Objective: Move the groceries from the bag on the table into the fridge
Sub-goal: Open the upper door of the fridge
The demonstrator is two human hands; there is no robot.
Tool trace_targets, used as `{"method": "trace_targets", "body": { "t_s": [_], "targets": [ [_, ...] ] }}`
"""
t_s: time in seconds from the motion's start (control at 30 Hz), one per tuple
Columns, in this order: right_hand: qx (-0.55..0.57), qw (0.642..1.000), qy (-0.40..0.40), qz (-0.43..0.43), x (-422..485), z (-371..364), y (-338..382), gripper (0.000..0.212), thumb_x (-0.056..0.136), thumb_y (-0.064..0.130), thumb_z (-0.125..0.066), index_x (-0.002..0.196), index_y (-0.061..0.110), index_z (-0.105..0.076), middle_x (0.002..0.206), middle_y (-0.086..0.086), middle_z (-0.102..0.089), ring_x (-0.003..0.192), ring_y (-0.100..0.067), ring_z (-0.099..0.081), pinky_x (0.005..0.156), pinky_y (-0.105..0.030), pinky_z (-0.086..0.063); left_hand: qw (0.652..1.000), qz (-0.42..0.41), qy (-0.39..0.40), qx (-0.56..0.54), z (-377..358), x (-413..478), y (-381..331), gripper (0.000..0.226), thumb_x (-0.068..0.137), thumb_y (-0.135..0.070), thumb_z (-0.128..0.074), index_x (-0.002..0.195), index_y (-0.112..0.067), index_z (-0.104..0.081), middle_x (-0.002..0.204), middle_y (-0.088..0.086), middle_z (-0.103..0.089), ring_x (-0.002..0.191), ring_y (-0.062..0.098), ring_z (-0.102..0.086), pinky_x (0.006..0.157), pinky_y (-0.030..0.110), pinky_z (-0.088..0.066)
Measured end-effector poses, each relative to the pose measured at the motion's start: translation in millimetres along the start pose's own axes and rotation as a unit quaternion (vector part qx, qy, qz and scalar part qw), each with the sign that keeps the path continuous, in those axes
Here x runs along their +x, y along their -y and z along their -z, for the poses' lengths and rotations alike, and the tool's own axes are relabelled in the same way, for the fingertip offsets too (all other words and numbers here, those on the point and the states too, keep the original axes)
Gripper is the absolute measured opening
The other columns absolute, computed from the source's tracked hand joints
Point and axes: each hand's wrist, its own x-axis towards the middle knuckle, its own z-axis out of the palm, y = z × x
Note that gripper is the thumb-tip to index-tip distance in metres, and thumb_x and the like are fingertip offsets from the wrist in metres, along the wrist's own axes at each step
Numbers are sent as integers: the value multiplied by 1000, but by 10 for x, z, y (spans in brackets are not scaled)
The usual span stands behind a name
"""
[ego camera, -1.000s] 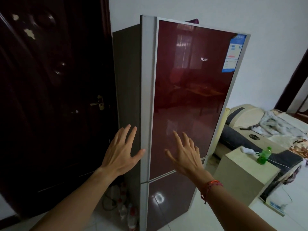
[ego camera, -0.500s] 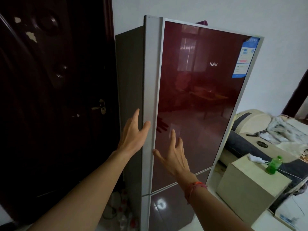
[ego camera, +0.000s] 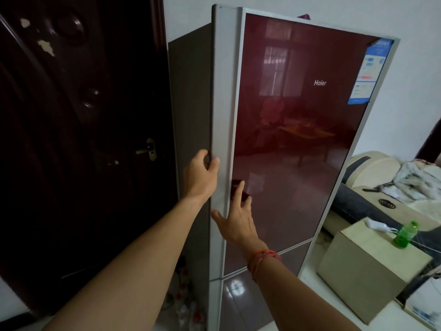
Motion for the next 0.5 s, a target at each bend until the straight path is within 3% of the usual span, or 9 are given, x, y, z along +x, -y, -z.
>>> {"method": "trace_targets", "body": {
  "t_s": [0.1, 0.33, 0.5],
  "targets": [
    [-6, 1000, 3, 2, -14, -24, -5, 110, 95, 48, -62, 151, 37, 32, 163, -30, 10, 152, -44, -14, 118, -53, -32, 1000, 9, -7, 3, -6, 3, -7, 41, 103, -26, -49, 141, -12, -47, 128, 10, -61, 119, 23, -58, 88, 25, -43],
    [-6, 1000, 7, 14, -42, 19, -63, 107, 96, 45, -62, 151, 40, 29, 164, -28, 9, 153, -42, -9, 118, -53, -30, 1000, 16, -16, 5, -15, 13, -14, 39, 103, -26, -50, 139, -13, -49, 133, 9, -58, 121, 24, -57, 90, 27, -45],
    [-10, 1000, 1, 18, -232, 66, -122, 111, 95, 48, -62, 149, 38, 34, 163, -29, 13, 150, -46, -19, 115, -53, -34, 999, -34, 2, -10, 21, -207, -16, 36, 101, -26, -53, 134, -12, -53, 112, 2, -62, 106, 16, -61, 78, 13, -45]
  ]
}}
